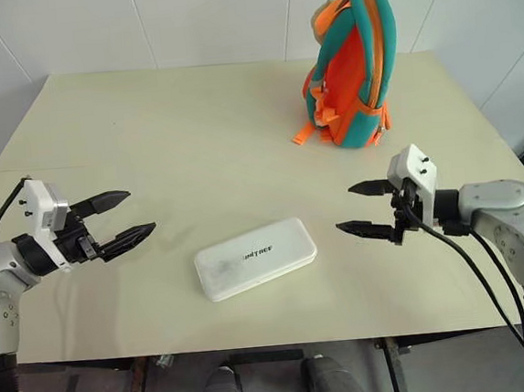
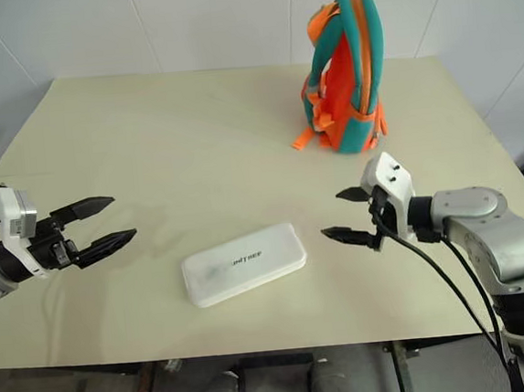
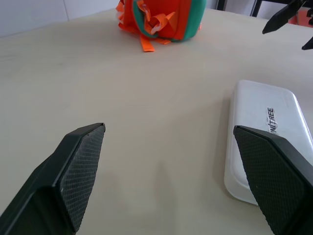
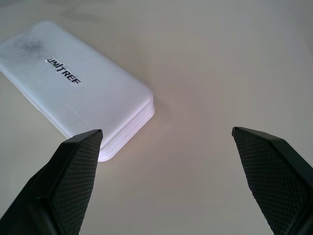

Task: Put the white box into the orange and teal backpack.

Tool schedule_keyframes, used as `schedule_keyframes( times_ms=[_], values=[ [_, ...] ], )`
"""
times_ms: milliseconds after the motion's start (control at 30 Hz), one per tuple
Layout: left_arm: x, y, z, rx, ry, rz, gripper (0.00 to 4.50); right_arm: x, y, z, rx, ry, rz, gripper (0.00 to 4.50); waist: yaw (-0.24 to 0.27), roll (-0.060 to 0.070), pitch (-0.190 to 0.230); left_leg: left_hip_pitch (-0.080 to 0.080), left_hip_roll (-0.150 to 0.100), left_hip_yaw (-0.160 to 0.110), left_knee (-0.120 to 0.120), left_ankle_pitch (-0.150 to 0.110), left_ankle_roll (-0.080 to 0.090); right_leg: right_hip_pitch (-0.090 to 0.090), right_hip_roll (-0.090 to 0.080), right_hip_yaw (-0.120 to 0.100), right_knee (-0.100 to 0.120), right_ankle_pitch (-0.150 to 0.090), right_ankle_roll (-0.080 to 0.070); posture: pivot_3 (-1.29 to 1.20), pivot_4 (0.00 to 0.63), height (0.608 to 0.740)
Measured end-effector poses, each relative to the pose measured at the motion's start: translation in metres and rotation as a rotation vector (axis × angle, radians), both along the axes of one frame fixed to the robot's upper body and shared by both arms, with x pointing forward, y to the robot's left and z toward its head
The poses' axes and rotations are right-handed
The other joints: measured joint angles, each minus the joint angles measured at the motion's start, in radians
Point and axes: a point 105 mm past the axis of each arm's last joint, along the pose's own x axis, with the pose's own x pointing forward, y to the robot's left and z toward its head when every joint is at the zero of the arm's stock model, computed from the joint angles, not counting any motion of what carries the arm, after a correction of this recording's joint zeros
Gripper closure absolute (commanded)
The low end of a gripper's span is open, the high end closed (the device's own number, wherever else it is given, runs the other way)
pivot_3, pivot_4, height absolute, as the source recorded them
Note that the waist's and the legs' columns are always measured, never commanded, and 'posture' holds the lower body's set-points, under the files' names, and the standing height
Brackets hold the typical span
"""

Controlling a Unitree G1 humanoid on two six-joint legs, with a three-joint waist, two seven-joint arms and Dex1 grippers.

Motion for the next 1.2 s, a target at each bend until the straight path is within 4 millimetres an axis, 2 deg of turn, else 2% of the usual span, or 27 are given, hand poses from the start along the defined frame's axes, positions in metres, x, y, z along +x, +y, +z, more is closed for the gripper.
schedule_keyframes(
  times_ms=[133,367,533,567,667,1033,1200],
  values=[
    [0.006,-0.005,0.005,-0.004,-0.014,-0.018,0.0,0.002,-0.002,0.006,0.008,-0.022,-0.022,0.02,-0.002,0.0,0.0,0.001,0.0,0.0,0.002,0.0,0.0,0.001,0.0,0.0,0.001,0.0,0.0,0.0,0.15,0.74],
    [0.005,-0.003,-0.001,-0.006,0.004,-0.001,0.0,0.007,0.007,0.013,0.039,-0.052,-0.014,0.02,-0.004,0.0,0.0,0.001,0.001,0.0,0.001,0.0,0.0,0.0,0.001,0.0,0.001,0.0,0.0,0.0,0.15,0.74],
    [0.002,-0.002,-0.005,0.002,0.014,0.035,0.0,0.009,0.013,0.005,0.039,-0.023,0.004,0.02,-0.003,0.0,0.0,0.0,0.001,0.0,0.001,0.0,-0.001,0.0,0.001,0.001,0.001,0.0,0.0,0.0,0.15,0.74],
    [0.0,-0.001,-0.007,0.004,0.025,0.037,0.19,0.009,0.013,0.004,0.039,-0.023,0.004,0.0,-0.003,0.0,0.0,0.0,0.001,0.0,0.001,0.0,-0.001,0.0,0.001,0.001,0.001,0.0,0.0,0.0,0.15,0.74],
    [-0.006,0.0,-0.015,0.02,0.081,0.033,0.88,0.015,0.017,0.001,0.012,-0.033,0.001,0.64,-0.007,0.0,0.0,0.001,0.002,0.0,0.001,0.0,-0.001,0.0,0.001,0.001,0.001,0.0,-0.001,0.0,0.15,0.74],
    [-0.033,0.004,-0.04,0.113,0.366,0.033,4.41,0.04,0.016,-0.034,-0.11,-0.025,-0.081,4.42,-0.007,0.0,0.0,0.001,0.002,0.001,0.0,-0.001,-0.001,-0.001,0.001,0.001,0.001,-0.001,-0.002,0.0,0.15,0.74],
    [-0.051,-0.004,-0.058,0.092,0.56,0.01,4.46,0.041,0.018,-0.051,-0.185,-0.011,-0.063,4.47,-0.006,0.001,0.0,0.0,0.002,0.001,-0.001,-0.001,-0.002,-0.003,0.002,0.001,0.002,-0.001,-0.003,0.0,0.15,0.74]
  ],
)
